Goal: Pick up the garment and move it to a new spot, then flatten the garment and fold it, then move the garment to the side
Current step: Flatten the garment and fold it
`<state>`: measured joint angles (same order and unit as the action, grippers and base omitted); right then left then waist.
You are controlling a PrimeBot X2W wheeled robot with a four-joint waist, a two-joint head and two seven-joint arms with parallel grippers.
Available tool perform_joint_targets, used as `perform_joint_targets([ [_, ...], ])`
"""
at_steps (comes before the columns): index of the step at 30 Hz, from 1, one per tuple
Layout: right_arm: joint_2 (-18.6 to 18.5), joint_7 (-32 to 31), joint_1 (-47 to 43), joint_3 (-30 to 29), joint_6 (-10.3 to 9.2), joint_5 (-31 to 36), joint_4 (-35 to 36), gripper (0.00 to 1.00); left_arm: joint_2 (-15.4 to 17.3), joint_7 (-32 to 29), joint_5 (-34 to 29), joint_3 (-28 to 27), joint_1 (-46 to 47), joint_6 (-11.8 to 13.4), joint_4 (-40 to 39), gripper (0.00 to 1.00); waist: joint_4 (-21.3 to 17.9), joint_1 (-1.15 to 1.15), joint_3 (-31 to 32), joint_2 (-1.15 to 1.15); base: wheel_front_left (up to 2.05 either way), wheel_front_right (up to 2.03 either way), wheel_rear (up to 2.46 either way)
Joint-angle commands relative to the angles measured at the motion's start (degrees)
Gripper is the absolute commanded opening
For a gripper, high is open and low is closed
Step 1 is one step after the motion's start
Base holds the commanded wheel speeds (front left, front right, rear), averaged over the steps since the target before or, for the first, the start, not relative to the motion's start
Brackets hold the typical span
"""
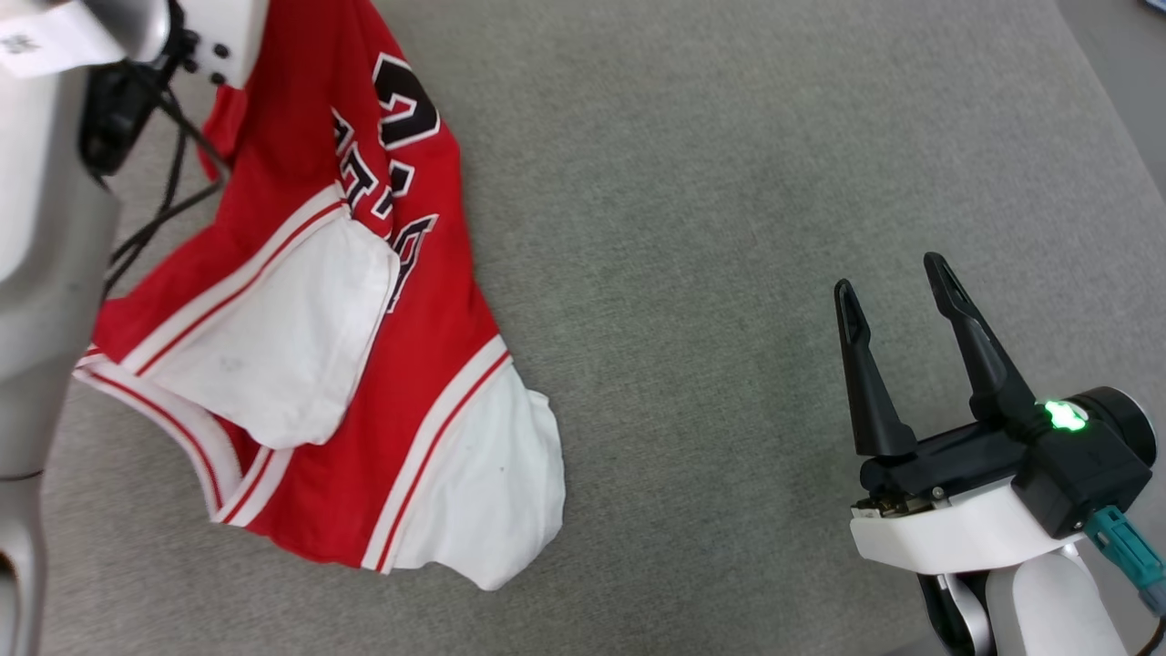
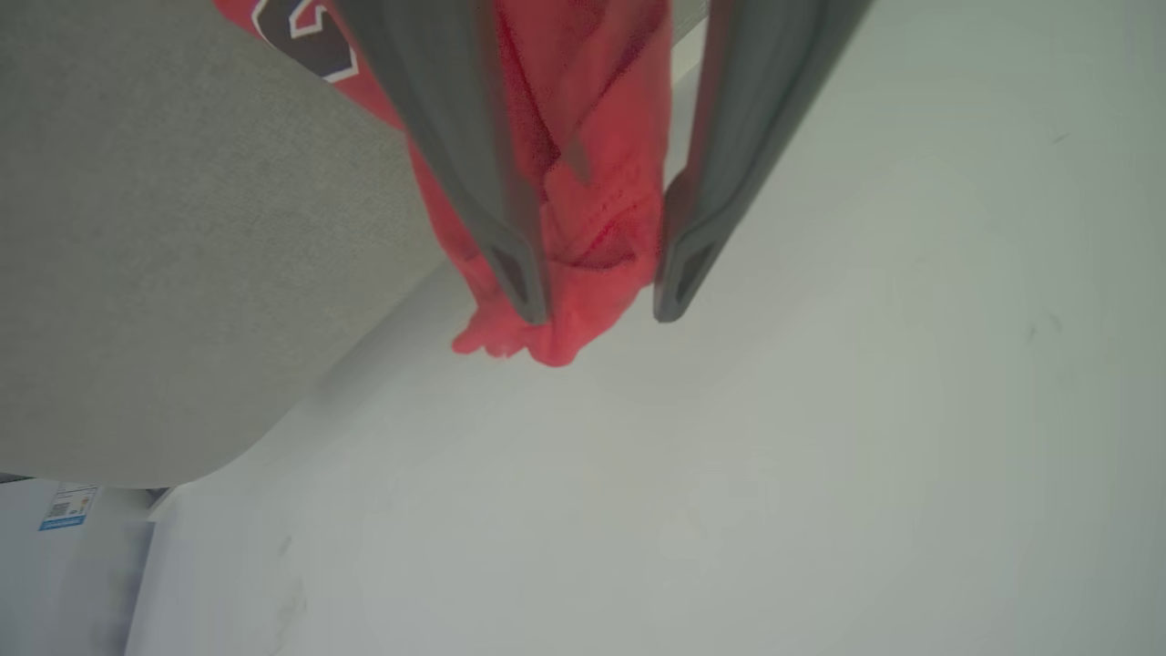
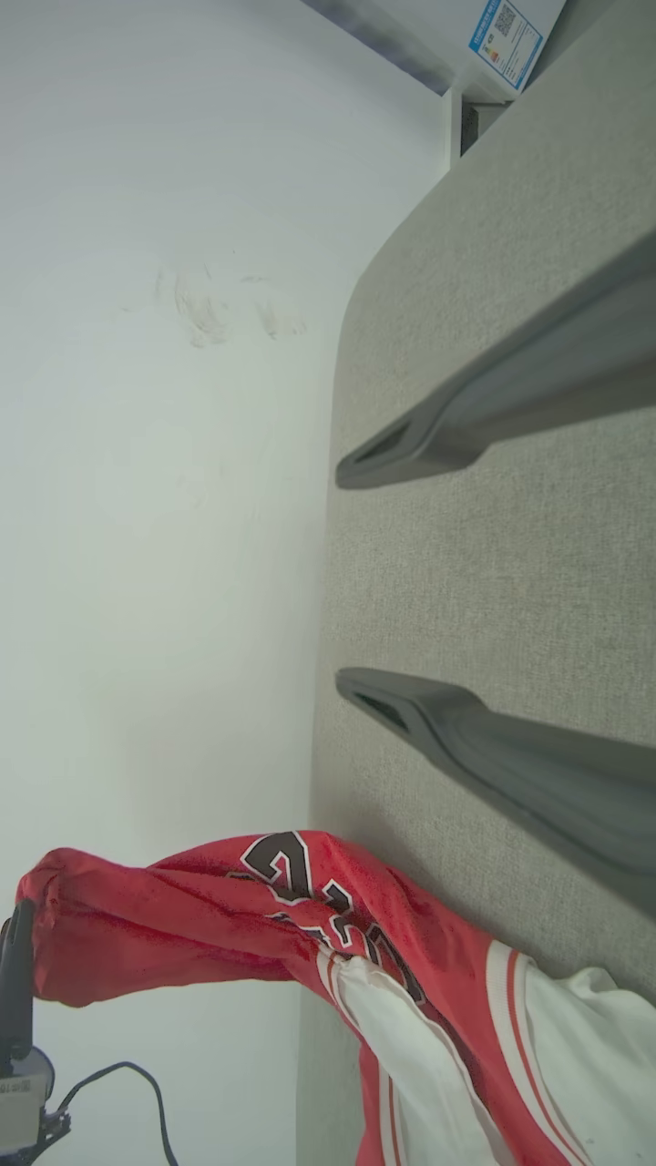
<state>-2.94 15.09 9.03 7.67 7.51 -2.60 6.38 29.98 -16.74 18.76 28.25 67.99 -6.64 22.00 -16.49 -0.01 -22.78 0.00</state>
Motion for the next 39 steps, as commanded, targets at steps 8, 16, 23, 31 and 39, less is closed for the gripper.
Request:
perform_joint_targets([
  [8, 0.1, 0.1, 0.6, 0.2, -0.04, 0.7, 0.0, 1.0, -3.6, 9.2, 0.7, 3.4, 0.8, -0.6, 12.0, 1.0, 0.3, 0.01, -0.5, 0.0, 0.0, 0.0, 0.0],
  [16, 0.1, 0.1, -0.4, -1.1, -0.04, 3.1, -0.3, 1.0, -3.5, 20.4, 0.6, 4.4, -2.3, -0.5, 11.9, 1.0, 5.0, 0.01, 3.6, 0.0, 0.0, 0.0, 0.0],
  [23, 0.1, 0.1, -3.0, -3.6, -0.04, 5.0, -1.0, 1.0, -2.2, 29.3, 1.4, 2.5, -10.5, 3.7, 6.5, 1.0, 11.3, 0.01, 10.1, 0.0, 0.0, 0.0, 0.0],
  [31, 0.1, 0.1, -6.2, -5.2, -0.04, 7.2, -0.8, 1.0, 0.3, 31.1, 5.7, -1.1, -28.4, 10.1, -6.2, 1.0, 16.7, 0.01, 15.4, 0.0, 0.0, 0.0, 0.0],
  [39, 0.1, 0.1, -8.4, -6.1, -0.04, 7.4, -0.7, 1.0, -1.1, 31.9, 7.6, -3.9, -51.4, 19.1, -19.6, 1.0, 18.8, 0.01, 17.9, 0.0, 0.0, 0.0, 0.0],
])
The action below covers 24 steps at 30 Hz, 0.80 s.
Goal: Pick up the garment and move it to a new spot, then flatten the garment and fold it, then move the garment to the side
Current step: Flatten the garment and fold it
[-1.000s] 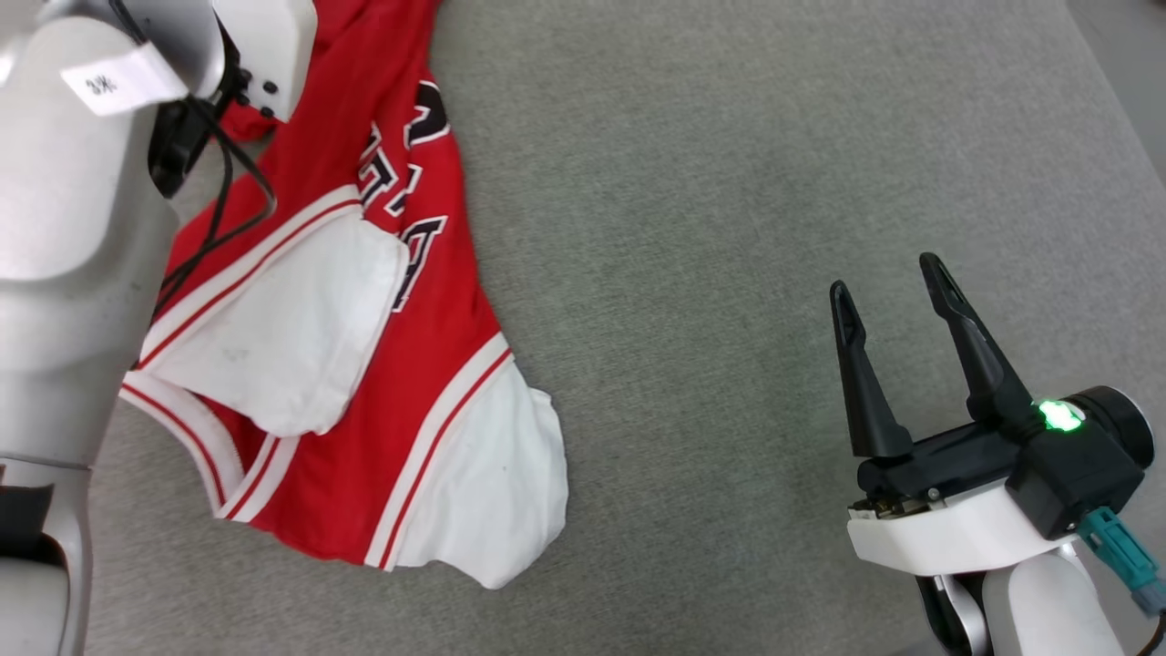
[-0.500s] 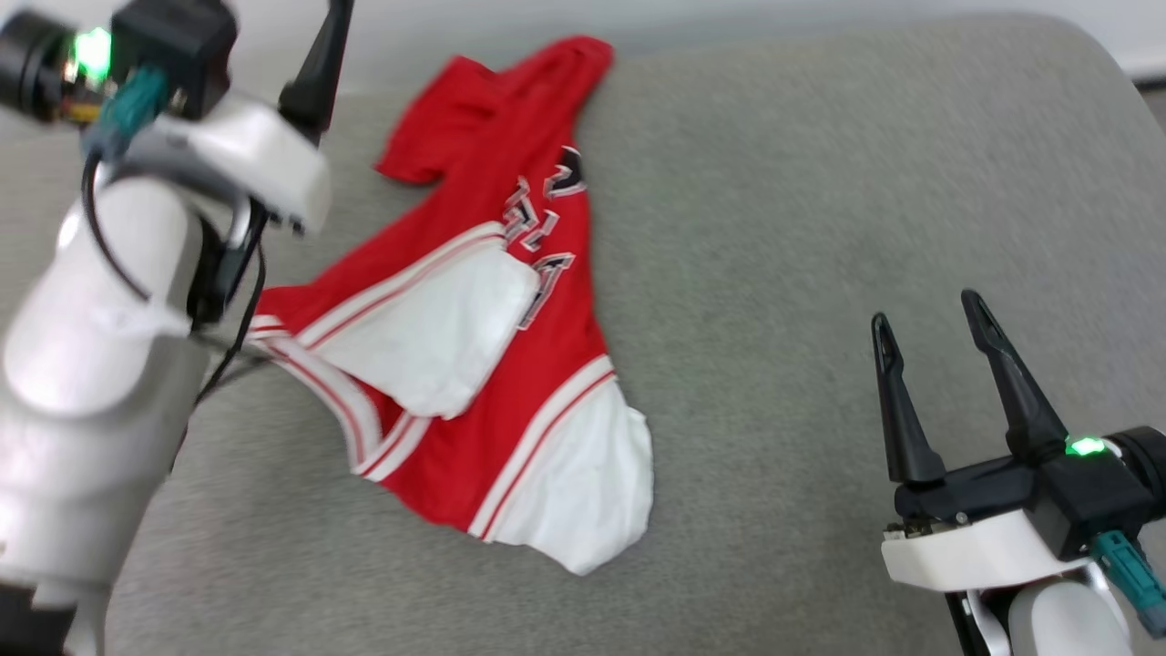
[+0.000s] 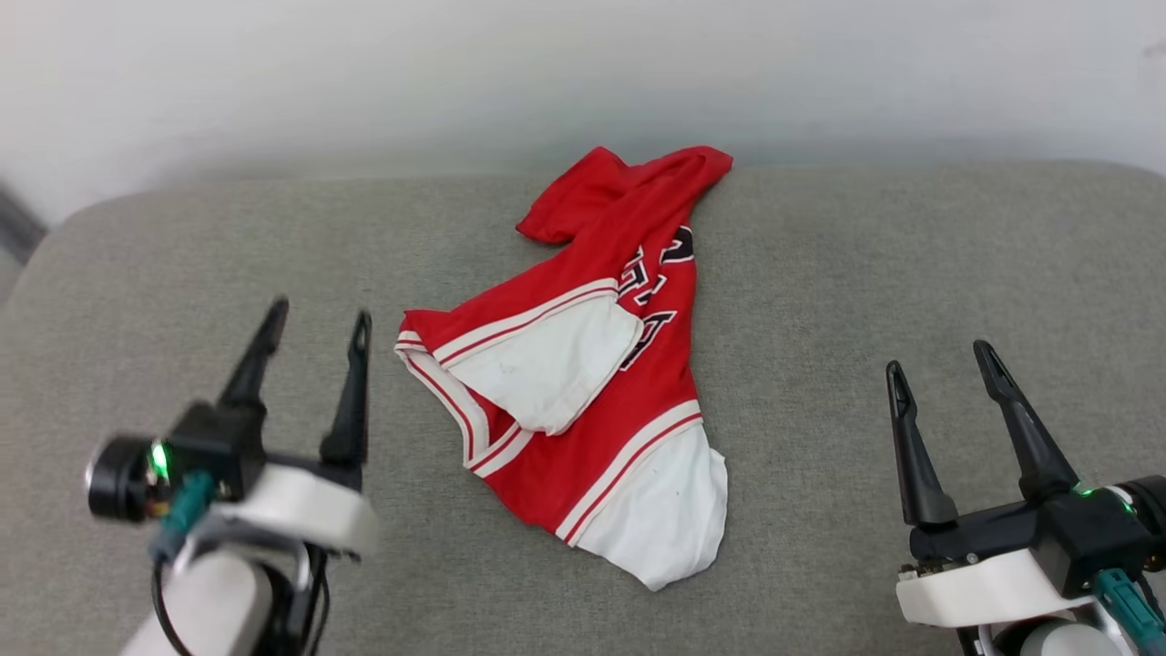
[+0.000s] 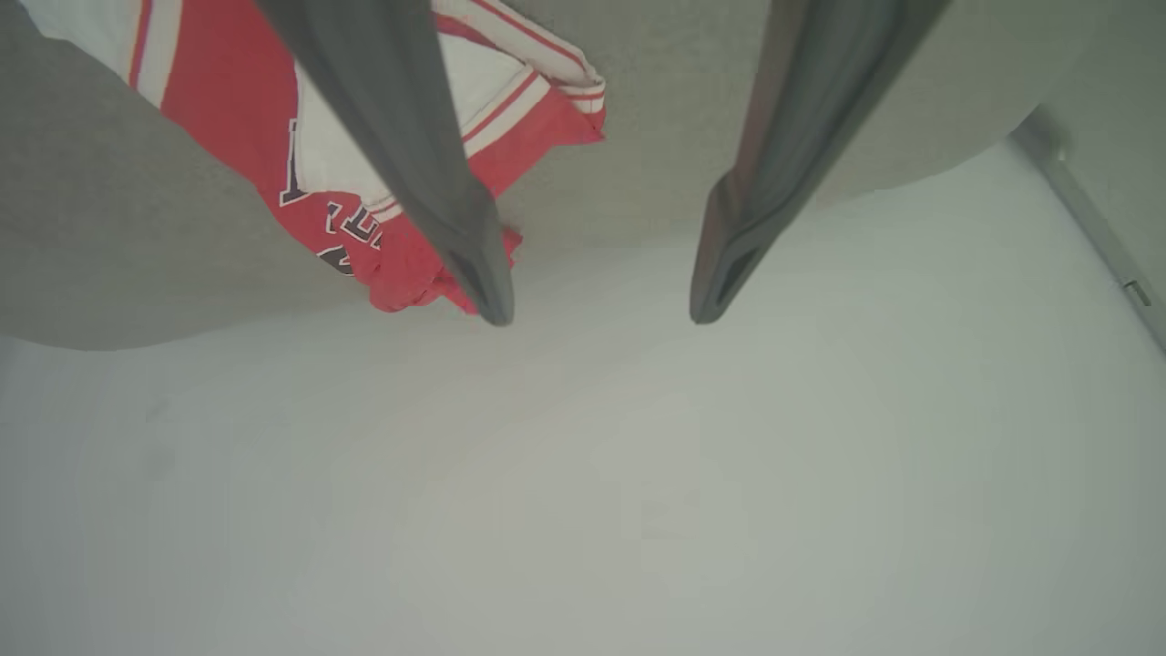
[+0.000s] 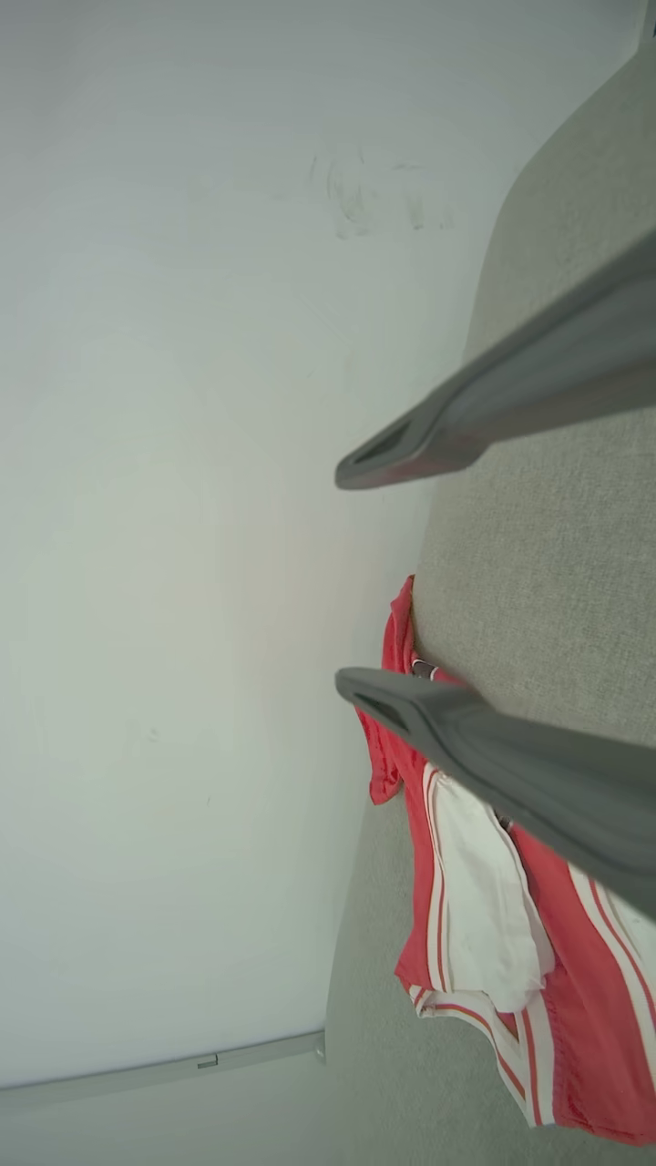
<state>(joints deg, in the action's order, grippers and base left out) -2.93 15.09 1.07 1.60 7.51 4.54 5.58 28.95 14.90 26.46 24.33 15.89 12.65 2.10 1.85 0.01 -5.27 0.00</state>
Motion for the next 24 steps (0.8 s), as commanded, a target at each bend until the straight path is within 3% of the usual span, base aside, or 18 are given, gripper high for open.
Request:
perform_joint_targets([
  [1, 0.1, 0.1, -0.6, -0.1, -0.04, 0.2, 0.1, 1.0, -0.5, 0.3, -0.2, -0.1, -1.5, 0.6, -0.8, 1.0, 0.5, -0.01, 0.6, 0.0, 0.0, 0.0, 0.0],
  [5, 0.1, 0.1, -1.4, -0.1, -0.04, 0.0, 0.1, 1.0, -2.8, 0.4, -2.2, -1.7, -8.7, 3.0, -5.1, 1.0, 0.8, -0.01, 1.1, 0.0, 0.0, 0.0, 0.0],
  [14, 0.0, 0.1, -1.3, 0.7, -0.04, 2.2, 0.6, 1.0, -5.9, 0.4, -7.4, -4.5, -14.3, 1.1, -7.6, 1.0, 1.3, -0.01, 1.0, 0.0, 0.0, 0.0, 0.0],
  [19, -4.9, 0.1, 0.4, 6.6, -0.04, 0.6, -3.4, 1.0, -7.2, 0.4, -9.4, -5.6, -13.3, -0.5, -7.5, 1.0, 2.0, -0.01, -0.1, 0.0, 0.0, 0.0, 0.0],
  [24, -14.6, -11.5, 5.6, 18.8, -0.06, -8.7, -6.5, 1.0, -8.9, 0.3, -10.9, -6.6, -12.9, -1.9, -7.1, 1.0, 3.1, -0.01, -1.5, 0.0, 0.0, 0.0, 0.0],
])
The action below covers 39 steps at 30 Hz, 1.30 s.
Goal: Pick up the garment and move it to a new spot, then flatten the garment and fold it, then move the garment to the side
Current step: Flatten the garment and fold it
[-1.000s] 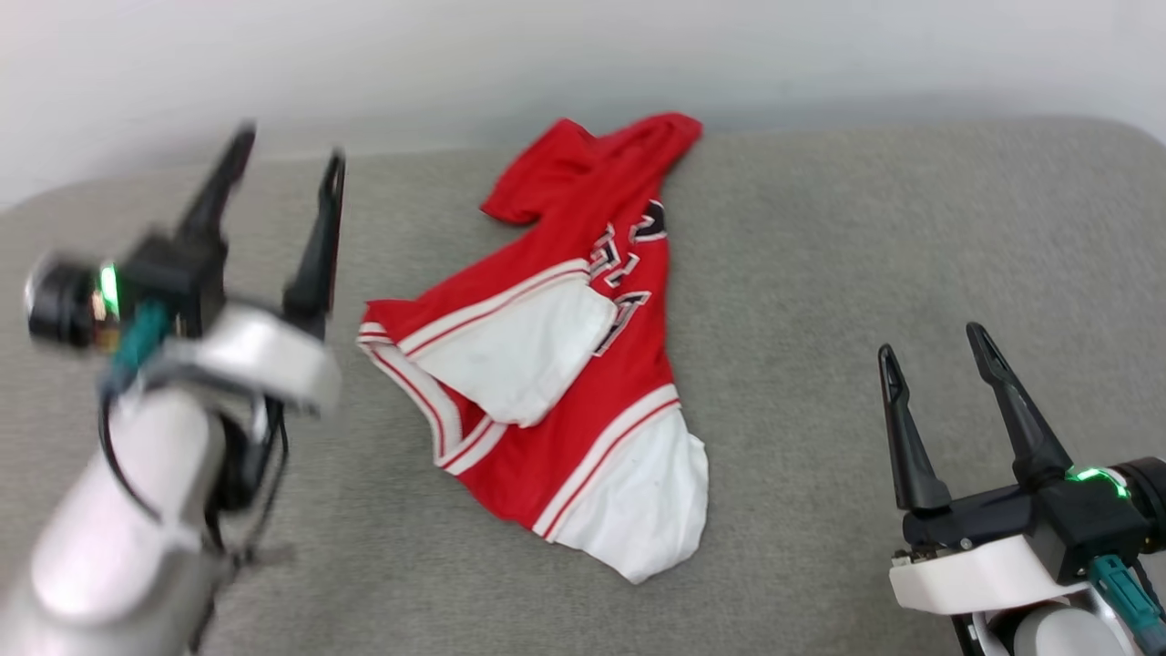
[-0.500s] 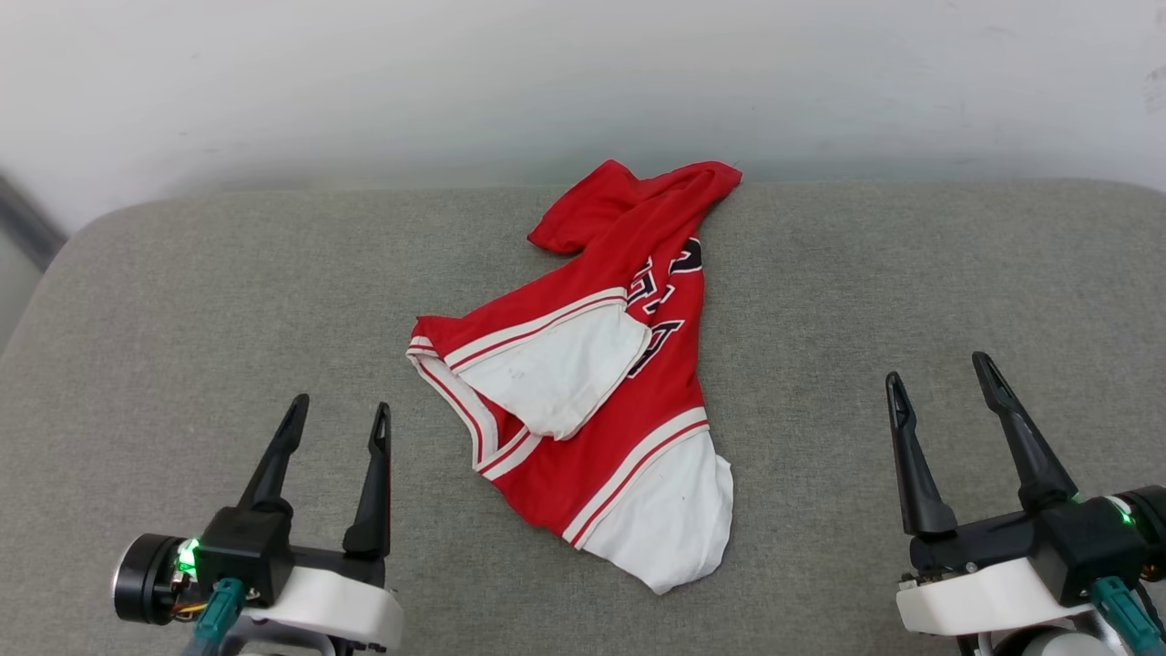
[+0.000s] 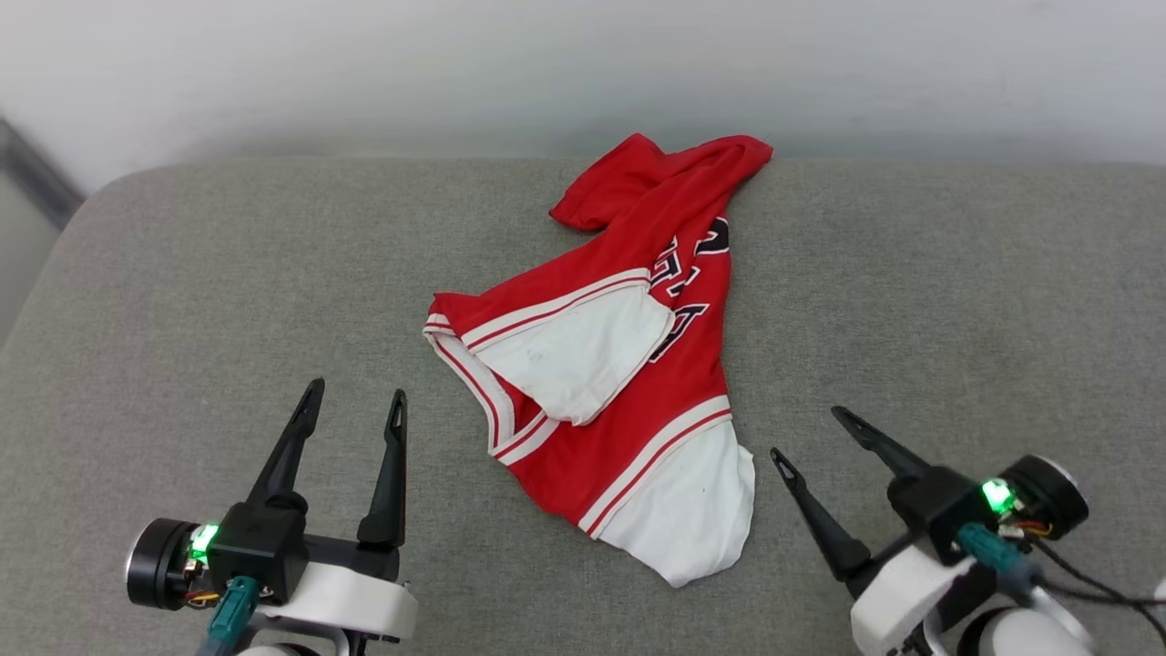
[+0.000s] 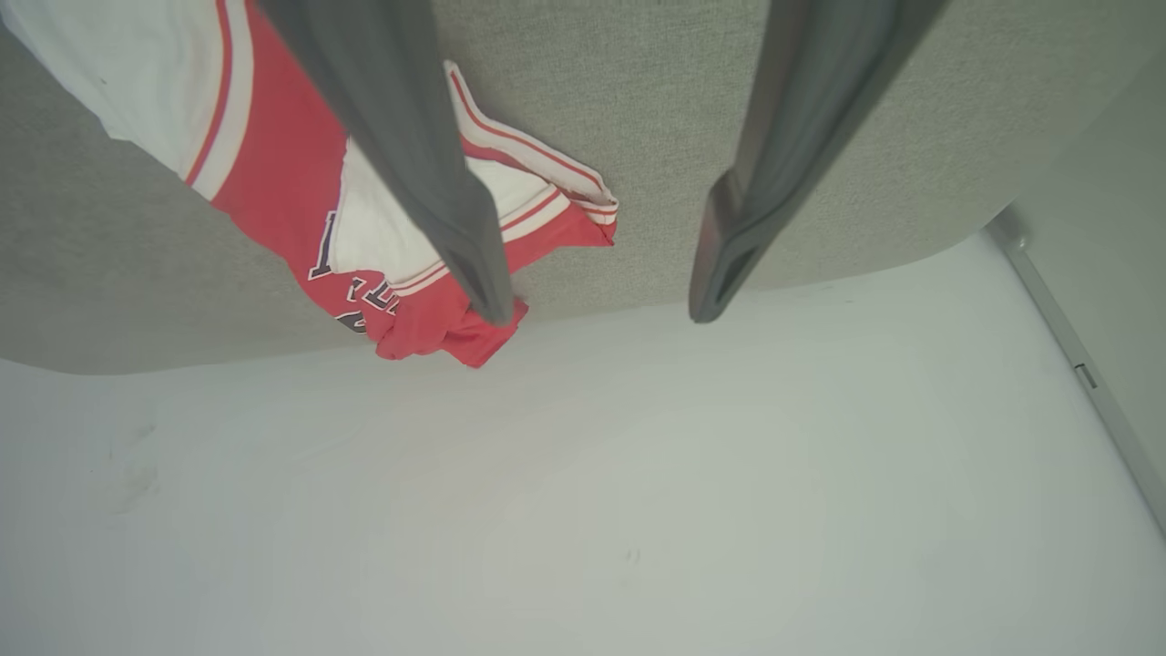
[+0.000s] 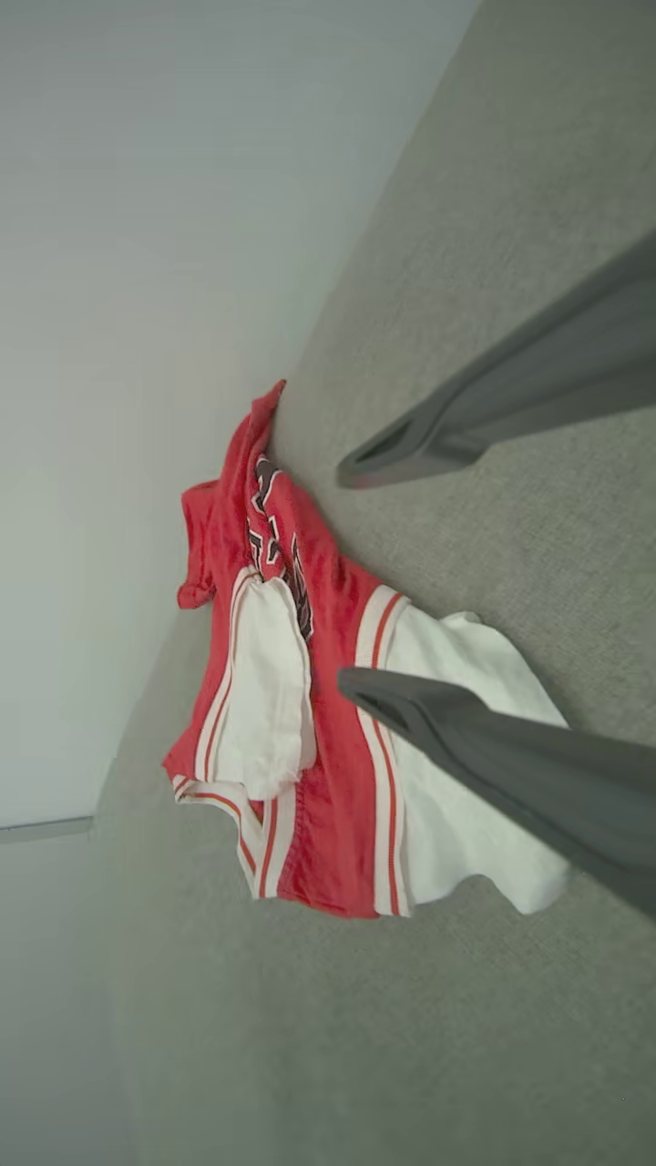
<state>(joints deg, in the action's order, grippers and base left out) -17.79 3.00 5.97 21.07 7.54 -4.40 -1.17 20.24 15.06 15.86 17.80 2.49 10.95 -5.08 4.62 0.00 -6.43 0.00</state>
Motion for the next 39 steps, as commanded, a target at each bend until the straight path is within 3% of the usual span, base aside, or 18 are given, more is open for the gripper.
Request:
perform_joint_targets([
  [1, -1.3, -2.4, 2.3, 1.1, -0.1, -2.2, 0.4, 1.0, -0.6, 0.2, -0.6, -0.2, 0.6, -0.4, 0.1, 1.0, 0.6, 0.0, -0.8, 0.0, 0.0, 0.0, 0.0],
  [8, -9.2, -24.6, 11.6, 14.4, -0.07, -17.5, 1.9, 1.0, -3.2, 0.2, -2.3, -1.4, 2.0, -2.6, 1.3, 1.0, 3.6, 0.0, -3.3, 0.0, 0.0, 0.0, 0.0],
  [12, -10.4, -37.1, 15.5, 17.7, -0.08, -23.6, 2.1, 1.0, -4.4, 0.2, -3.2, -2.1, 2.6, -3.7, 1.9, 1.0, 5.5, 0.0, -4.5, 0.0, 0.0, 0.0, 0.0],
  [17, -9.8, -48.2, 17.6, 19.5, -0.06, -26.4, 0.3, 1.0, -6.4, 0.2, -4.1, -2.5, 3.2, -5.5, 2.4, 1.0, 8.6, 0.0, -5.7, 0.0, 0.0, 0.0, 0.0],
  [22, -10.7, -51.8, 19.1, 22.8, -0.07, -24.9, -3.1, 1.0, -7.9, 0.2, -5.0, -3.2, 3.9, -6.9, 3.0, 1.0, 10.8, 0.0, -6.6, 0.0, 0.0, 0.0, 0.0],
  [28, -10.4, -50.8, 18.6, 25.3, -0.11, -24.7, -9.0, 0.99, -9.1, 0.2, -5.9, -3.9, 3.6, -8.0, 3.7, 1.0, 11.7, 0.0, -7.1, 0.0, 0.0, 0.0, 0.0],
  [29, -10.3, -50.4, 18.1, 25.3, -0.12, -24.9, -10.5, 0.25, -9.3, 0.2, -6.1, -4.1, 3.6, -8.2, 3.8, 1.0, 11.7, 0.0, -7.1, 0.0, 0.0, 0.0, 0.0],
  [30, -10.5, -50.2, 17.8, 25.9, -0.12, -24.9, -11.6, 0.0, -9.4, 0.2, -6.2, -4.2, 3.5, -8.4, 3.9, 1.0, 11.7, 0.0, -7.0, 0.0, 0.0, 0.0, 0.0],
  [33, -13.2, -49.1, 17.1, 28.3, -0.11, -24.4, -13.4, 0.0, -9.7, 0.2, -6.5, -5.1, 3.3, -8.9, 4.2, 1.0, 11.1, 0.0, -6.4, 0.0, 0.0, 0.0, 0.0],
  [39, -19.6, -46.4, 15.8, 26.6, -0.21, -24.9, -12.9, 0.0, -10.2, 0.2, -7.1, -6.8, 2.1, -9.9, 4.2, 1.0, 7.5, 0.0, -4.5, 0.0, 0.0, 0.0, 0.0],
])
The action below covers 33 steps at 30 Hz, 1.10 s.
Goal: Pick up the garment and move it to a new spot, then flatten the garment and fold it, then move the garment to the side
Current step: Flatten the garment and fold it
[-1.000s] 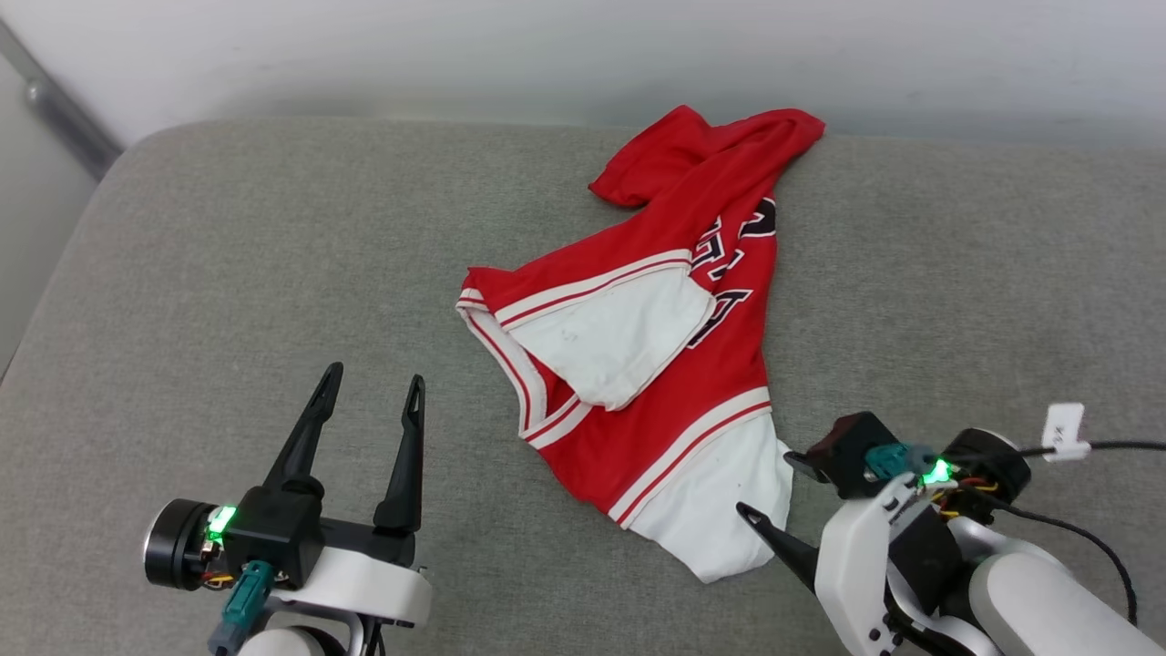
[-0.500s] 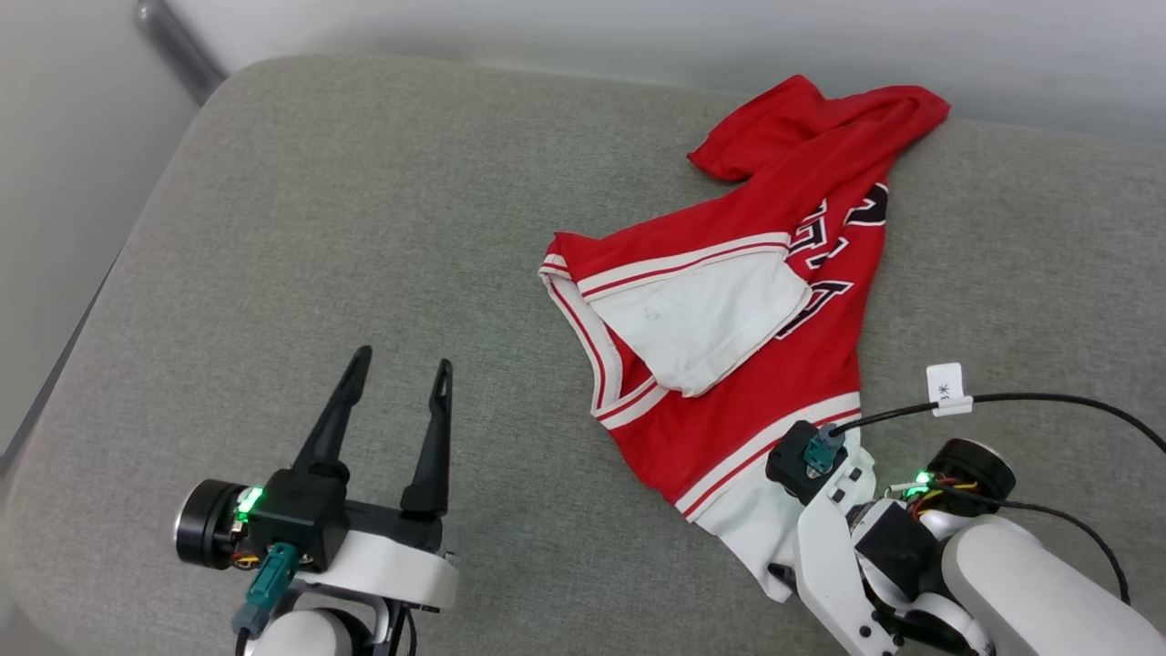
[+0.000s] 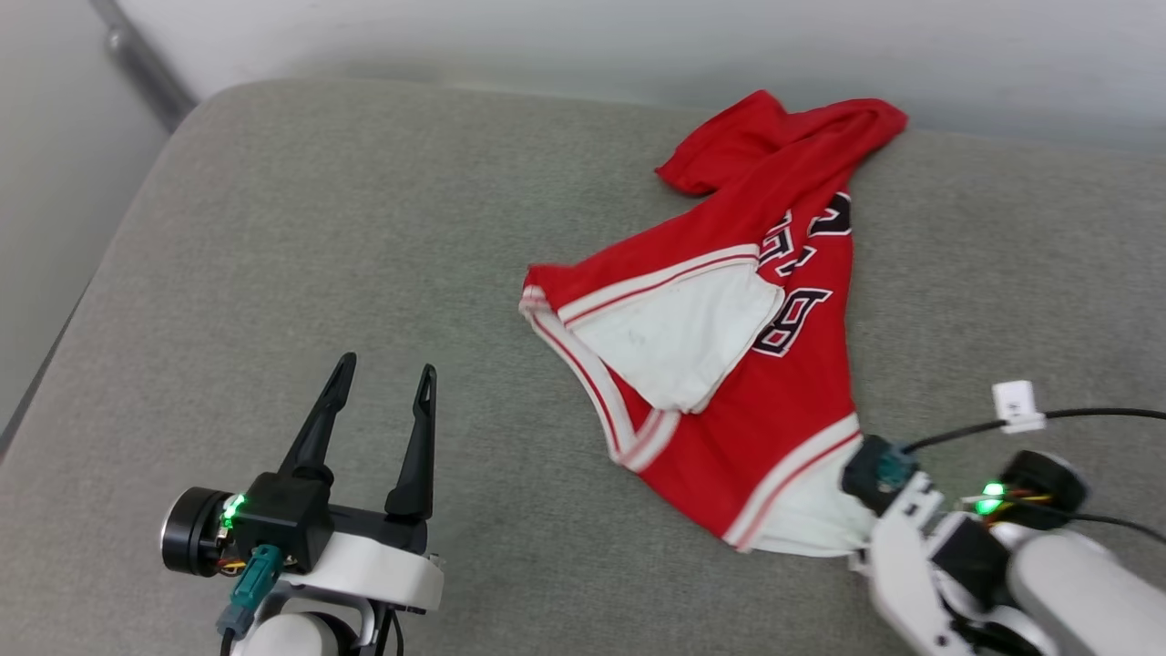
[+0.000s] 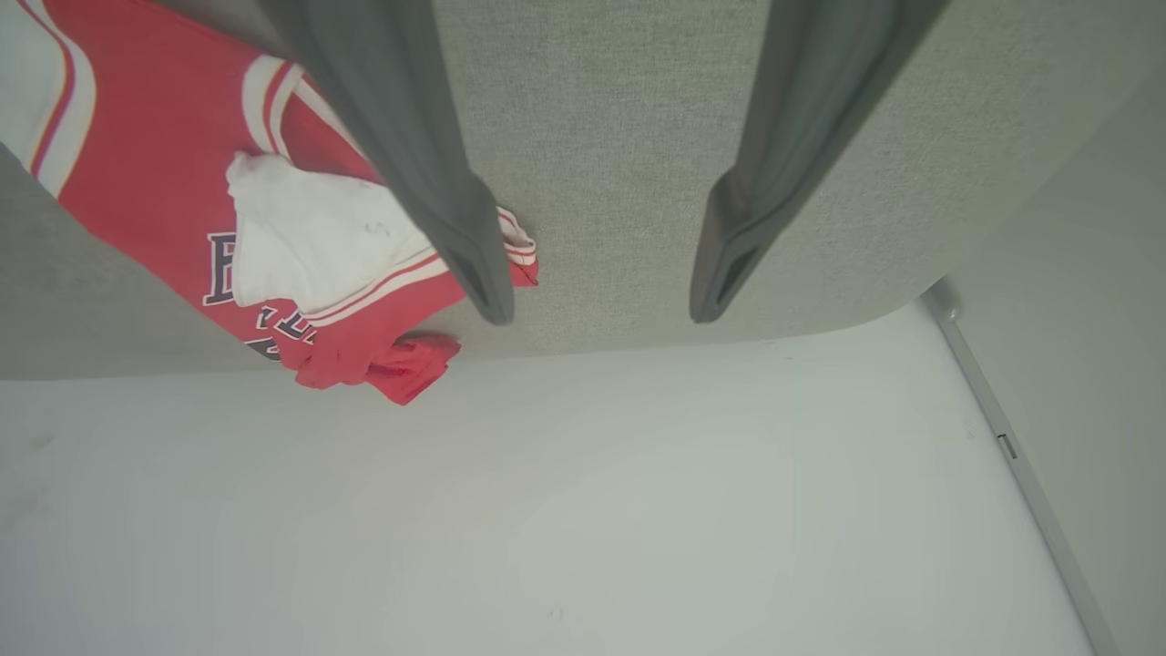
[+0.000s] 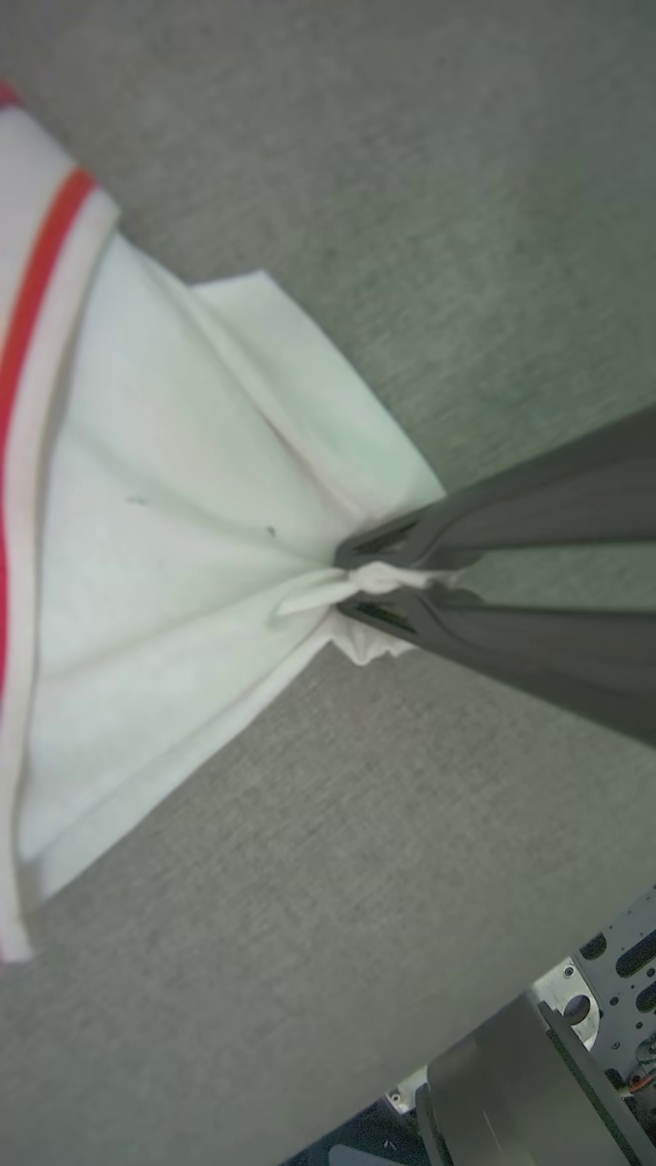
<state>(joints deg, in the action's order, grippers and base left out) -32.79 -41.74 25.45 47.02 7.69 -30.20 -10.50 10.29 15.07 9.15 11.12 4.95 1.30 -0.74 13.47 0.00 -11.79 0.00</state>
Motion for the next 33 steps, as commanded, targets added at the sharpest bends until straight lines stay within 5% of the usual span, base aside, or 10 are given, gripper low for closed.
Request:
perform_joint_targets([
  [1, -6.1, -1.1, -3.7, 0.2, -0.42, 1.7, -3.1, 0.0, -0.4, 0.1, -0.5, -0.3, -0.5, -0.3, -0.1, 1.0, -2.0, 0.0, 1.2, 0.0, 0.0, 0.0, 0.0],
  [2, -10.4, 0.2, -4.0, -1.5, -0.52, 3.6, -2.0, 0.0, -1.0, 0.1, -0.6, -1.0, -1.0, -0.7, -0.2, 1.0, -4.0, 0.0, 2.0, 0.0, 0.0, 0.0, 0.0],
  [6, -14.6, 1.2, -5.7, -4.1, -0.24, 4.4, -1.0, 0.0, -1.9, 0.1, -1.2, -1.2, -1.2, -1.4, 0.0, 1.0, -5.7, 0.0, 2.4, 0.0, 0.0, 0.0, 0.0],
  [11, -15.0, 5.7, -7.7, -6.3, -0.22, 4.4, -1.8, 0.0, -2.4, 0.1, -1.9, -1.7, -1.3, -2.2, 0.6, 1.0, -7.4, 0.0, 2.5, 0.0, 0.0, 0.0, 0.0],
  [12, -14.3, 7.5, -7.8, -6.7, -0.22, 5.1, -2.1, 0.27, -2.5, 0.1, -2.0, -1.6, -1.3, -2.3, 0.8, 1.0, -7.6, 0.0, 2.6, 0.0, 0.0, 0.0, 0.0],
  [13, -13.4, 9.2, -7.9, -7.4, -0.22, 5.6, -2.8, 1.0, -2.7, 0.1, -2.1, -1.6, -1.2, -2.4, 0.9, 1.0, -7.9, 0.0, 2.6, 0.0, 0.0, 0.0, 0.0],
  [21, -7.8, 20.1, -8.1, -14.3, -0.23, 6.8, -3.4, 1.0, -2.6, 0.1, -2.7, -2.8, -2.2, -3.2, 1.4, 1.0, -10.8, 0.0, 4.6, 0.0, 0.0, 0.0, 0.0],
  [33, 5.3, 36.2, -17.1, -37.0, -0.22, 9.2, 7.6, 1.0, -3.2, 0.1, -2.5, -3.9, -3.7, -4.2, 0.0, 1.0, -15.5, 0.0, 6.2, 0.0, 0.0, 0.0, 0.0],
])
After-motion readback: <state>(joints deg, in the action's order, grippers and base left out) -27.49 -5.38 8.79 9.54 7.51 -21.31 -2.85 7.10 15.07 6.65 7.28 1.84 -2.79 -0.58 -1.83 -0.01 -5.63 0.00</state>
